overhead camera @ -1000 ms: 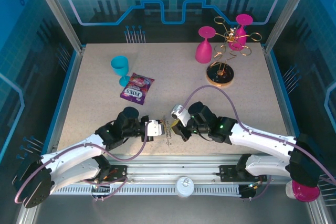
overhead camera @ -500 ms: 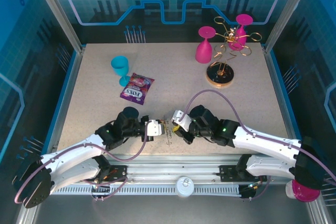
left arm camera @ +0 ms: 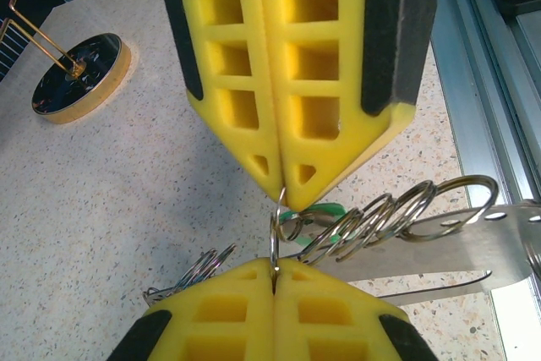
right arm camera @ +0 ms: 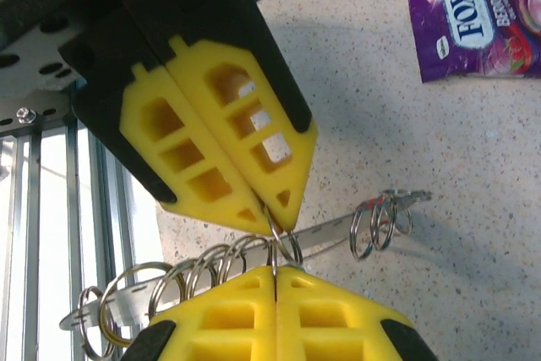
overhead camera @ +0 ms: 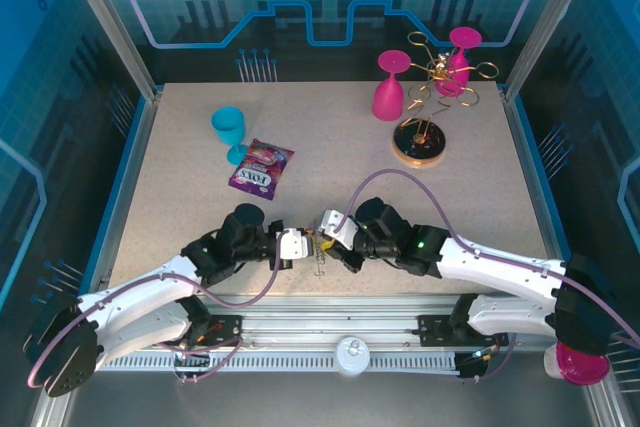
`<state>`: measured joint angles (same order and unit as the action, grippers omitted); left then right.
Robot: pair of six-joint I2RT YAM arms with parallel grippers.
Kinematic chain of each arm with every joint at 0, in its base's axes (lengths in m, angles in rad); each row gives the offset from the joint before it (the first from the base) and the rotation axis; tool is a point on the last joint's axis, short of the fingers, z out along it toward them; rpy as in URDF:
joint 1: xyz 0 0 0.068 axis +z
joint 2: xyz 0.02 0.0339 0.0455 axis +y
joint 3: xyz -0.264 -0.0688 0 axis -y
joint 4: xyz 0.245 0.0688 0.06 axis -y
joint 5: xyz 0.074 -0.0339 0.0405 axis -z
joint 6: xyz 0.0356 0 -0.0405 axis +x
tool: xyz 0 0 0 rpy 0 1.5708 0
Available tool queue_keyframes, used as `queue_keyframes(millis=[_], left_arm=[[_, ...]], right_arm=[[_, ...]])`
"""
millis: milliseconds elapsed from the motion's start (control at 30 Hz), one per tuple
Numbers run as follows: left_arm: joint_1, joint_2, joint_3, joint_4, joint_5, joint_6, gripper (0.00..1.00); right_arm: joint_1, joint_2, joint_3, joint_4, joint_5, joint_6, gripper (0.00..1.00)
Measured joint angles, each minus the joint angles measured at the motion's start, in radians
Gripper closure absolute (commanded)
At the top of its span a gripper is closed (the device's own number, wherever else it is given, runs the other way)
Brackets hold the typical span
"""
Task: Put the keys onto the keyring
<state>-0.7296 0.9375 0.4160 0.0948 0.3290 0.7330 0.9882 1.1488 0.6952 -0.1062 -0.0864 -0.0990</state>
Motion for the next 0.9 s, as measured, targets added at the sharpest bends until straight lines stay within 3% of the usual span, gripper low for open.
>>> queue_keyframes(millis=[200, 500, 900], left_arm=[[0.0, 0.0, 0.0, 0.0, 0.0, 0.0, 1.0], [0.0, 0.0, 0.0, 0.0, -0.002, -0.001, 1.0], [0.0, 0.0, 0.0, 0.001, -0.017, -0.02, 1.0]], right_arm=[[0.011, 0.004, 0.002, 0.014, 0.007, -0.012, 1.0], [0.059, 0.014, 0.01, 0.01, 0.132, -0.027, 1.0], [0.067, 0.036, 0.03, -0.018, 0.208, 0.012, 1.0]])
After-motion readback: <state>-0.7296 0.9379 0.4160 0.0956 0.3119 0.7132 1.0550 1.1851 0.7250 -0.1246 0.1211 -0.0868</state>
